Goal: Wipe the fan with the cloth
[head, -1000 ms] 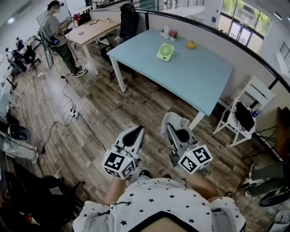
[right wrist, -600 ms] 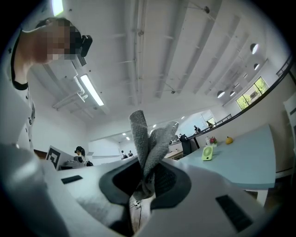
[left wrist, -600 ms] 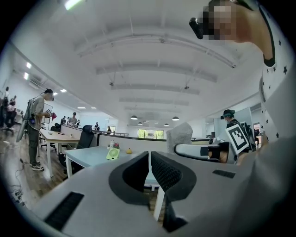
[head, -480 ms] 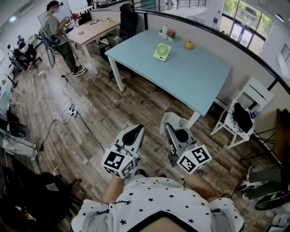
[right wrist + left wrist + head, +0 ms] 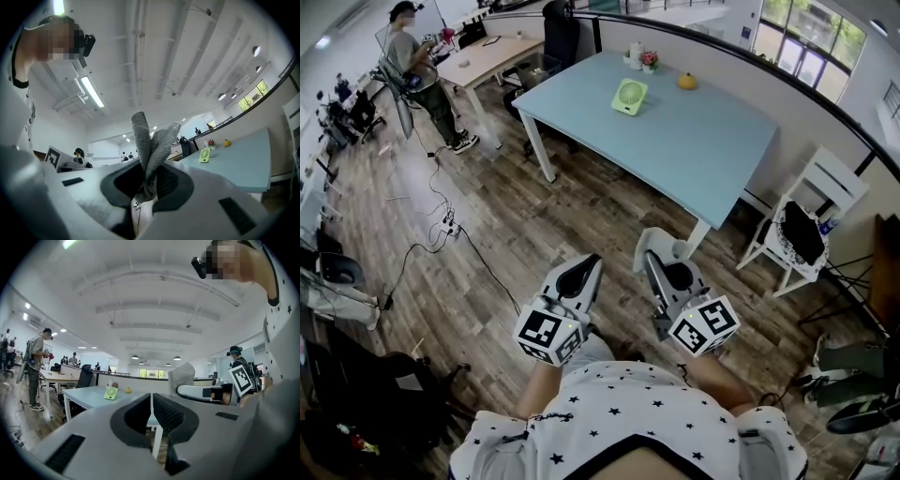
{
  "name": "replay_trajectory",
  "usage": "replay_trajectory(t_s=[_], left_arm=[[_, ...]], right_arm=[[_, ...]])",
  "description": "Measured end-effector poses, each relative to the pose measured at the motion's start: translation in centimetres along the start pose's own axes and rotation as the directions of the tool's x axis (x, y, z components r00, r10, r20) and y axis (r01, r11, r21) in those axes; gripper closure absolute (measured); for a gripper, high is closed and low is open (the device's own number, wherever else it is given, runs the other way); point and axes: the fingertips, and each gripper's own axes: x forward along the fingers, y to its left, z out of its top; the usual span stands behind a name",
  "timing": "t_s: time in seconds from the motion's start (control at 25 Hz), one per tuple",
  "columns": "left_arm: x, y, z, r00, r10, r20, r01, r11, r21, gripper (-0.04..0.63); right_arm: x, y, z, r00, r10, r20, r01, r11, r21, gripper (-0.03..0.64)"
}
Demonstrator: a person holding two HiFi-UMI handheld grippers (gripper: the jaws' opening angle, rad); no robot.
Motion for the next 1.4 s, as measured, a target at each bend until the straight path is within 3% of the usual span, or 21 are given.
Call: replay_trajectory(t_s=[0.48,0.76,1.4], left_arm=[[3.3,4.0,-0.1,0.997,-0.078,-0.008,0.078,0.997,-0.017,0.555],[5.5,8.7,0.8,0.994,-0.111,-0.002,0.111,0.994,-0.023,0.555],[8.1,18.8,1.3,0.990,-0.139,-0.007,0.139,0.990,-0.033,0.555]], right_arm=[[4.0,-2.6,-0.7,0.997,-0.075,-0.009,0.075,0.997,0.000,0.569],[8.2,-4.3,-0.4,0.991,-0.137,-0.002,0.137,0.991,-0.001,0.569],[18.4,-5.1,-1.9,0.986,-0.167,-0.023,0.167,0.986,-0.005,0.569]])
